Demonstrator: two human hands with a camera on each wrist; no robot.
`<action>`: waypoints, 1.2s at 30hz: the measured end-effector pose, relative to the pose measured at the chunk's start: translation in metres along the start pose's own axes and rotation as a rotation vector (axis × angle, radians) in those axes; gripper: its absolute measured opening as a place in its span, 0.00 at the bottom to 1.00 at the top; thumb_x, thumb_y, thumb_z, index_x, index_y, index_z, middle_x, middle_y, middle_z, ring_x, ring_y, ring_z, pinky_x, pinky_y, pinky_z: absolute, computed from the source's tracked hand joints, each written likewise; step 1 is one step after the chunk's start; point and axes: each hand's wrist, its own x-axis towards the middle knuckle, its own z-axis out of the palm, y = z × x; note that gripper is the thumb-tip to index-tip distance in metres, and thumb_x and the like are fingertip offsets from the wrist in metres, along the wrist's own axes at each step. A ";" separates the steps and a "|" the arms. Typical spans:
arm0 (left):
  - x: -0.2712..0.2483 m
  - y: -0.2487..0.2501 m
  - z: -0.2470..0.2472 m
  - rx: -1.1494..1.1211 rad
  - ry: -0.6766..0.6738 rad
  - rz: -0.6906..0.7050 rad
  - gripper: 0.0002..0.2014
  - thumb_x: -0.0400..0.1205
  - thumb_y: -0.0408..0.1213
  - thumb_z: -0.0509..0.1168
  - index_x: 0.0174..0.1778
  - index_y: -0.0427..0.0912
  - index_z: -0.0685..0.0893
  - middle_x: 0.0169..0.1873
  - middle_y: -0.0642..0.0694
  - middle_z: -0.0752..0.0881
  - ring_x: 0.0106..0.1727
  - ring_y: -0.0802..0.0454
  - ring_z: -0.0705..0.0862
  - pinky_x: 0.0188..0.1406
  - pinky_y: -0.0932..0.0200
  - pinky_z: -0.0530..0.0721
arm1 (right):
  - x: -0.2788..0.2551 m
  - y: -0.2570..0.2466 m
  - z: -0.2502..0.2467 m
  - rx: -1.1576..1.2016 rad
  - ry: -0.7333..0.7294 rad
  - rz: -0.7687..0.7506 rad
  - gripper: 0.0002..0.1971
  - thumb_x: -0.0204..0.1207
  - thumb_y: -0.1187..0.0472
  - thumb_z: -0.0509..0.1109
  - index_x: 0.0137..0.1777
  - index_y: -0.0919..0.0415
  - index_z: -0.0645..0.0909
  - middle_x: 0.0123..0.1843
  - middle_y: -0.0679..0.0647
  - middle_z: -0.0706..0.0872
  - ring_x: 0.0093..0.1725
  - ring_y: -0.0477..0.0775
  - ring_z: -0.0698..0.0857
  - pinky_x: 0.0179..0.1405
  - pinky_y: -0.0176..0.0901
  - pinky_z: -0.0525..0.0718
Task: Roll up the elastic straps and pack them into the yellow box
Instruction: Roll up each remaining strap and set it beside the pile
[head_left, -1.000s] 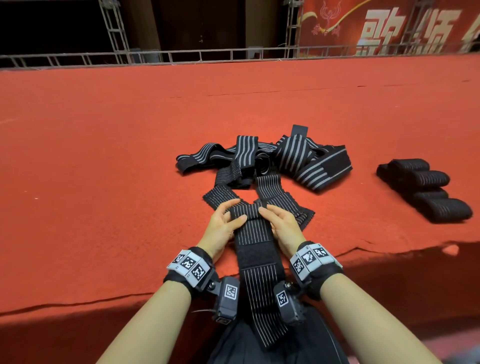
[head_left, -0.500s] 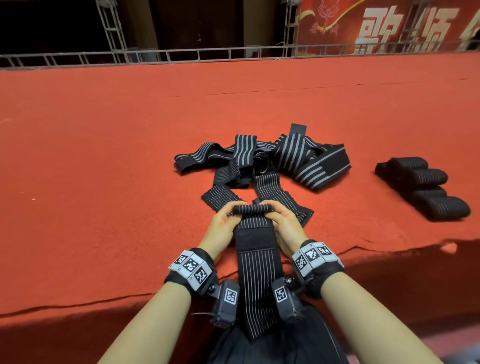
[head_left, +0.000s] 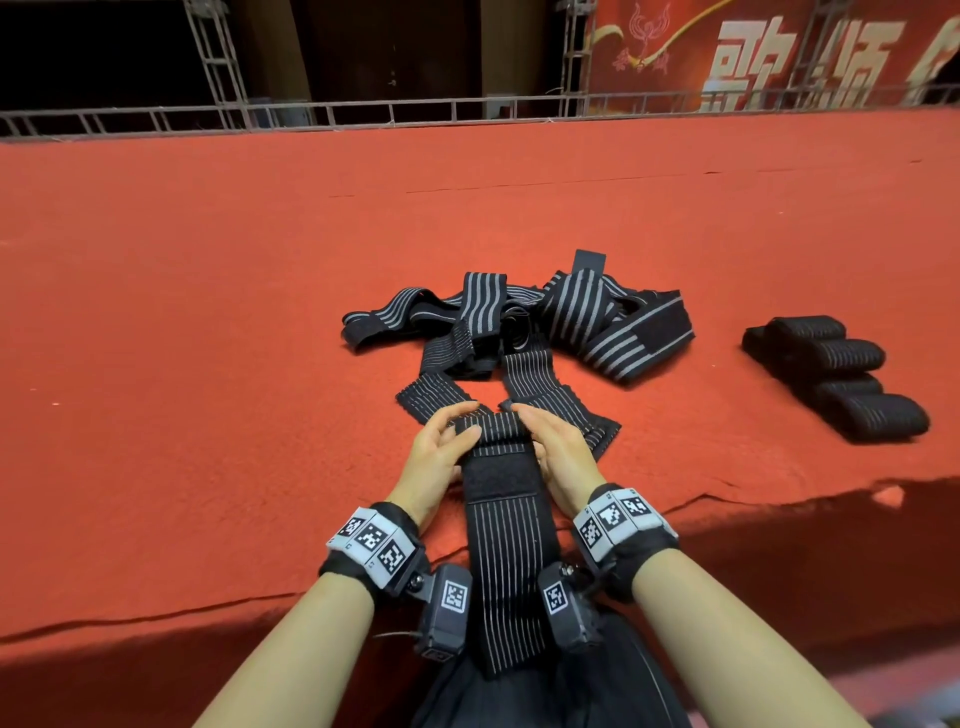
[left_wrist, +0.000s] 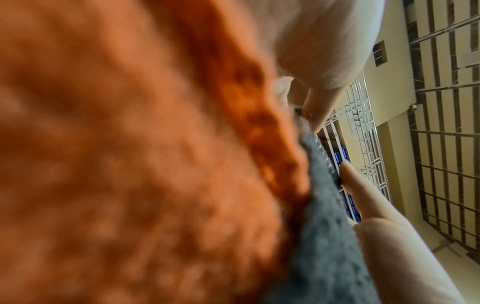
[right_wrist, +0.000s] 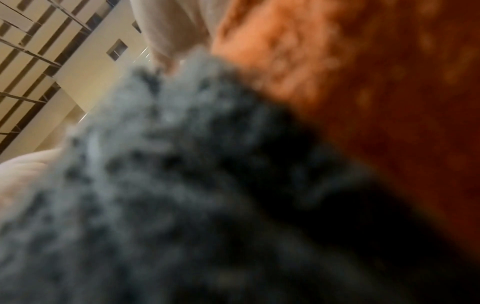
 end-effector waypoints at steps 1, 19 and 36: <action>-0.001 0.002 0.000 -0.027 0.008 -0.005 0.15 0.85 0.31 0.62 0.67 0.43 0.79 0.57 0.40 0.88 0.56 0.47 0.87 0.53 0.48 0.86 | 0.000 0.001 0.000 -0.033 -0.012 -0.018 0.13 0.84 0.59 0.64 0.60 0.66 0.84 0.56 0.62 0.90 0.57 0.59 0.88 0.60 0.51 0.86; -0.001 0.005 0.007 0.120 0.020 0.047 0.10 0.86 0.32 0.59 0.61 0.35 0.81 0.54 0.40 0.88 0.55 0.50 0.87 0.55 0.57 0.85 | 0.002 0.006 -0.004 -0.013 0.011 -0.056 0.14 0.78 0.75 0.65 0.60 0.63 0.84 0.59 0.64 0.87 0.60 0.61 0.86 0.63 0.52 0.84; 0.002 0.002 -0.001 -0.027 0.103 -0.023 0.13 0.86 0.34 0.58 0.65 0.40 0.81 0.55 0.38 0.89 0.50 0.46 0.88 0.46 0.52 0.84 | 0.002 0.000 -0.004 0.034 -0.003 0.046 0.15 0.86 0.62 0.57 0.57 0.64 0.85 0.41 0.55 0.89 0.35 0.47 0.87 0.34 0.36 0.84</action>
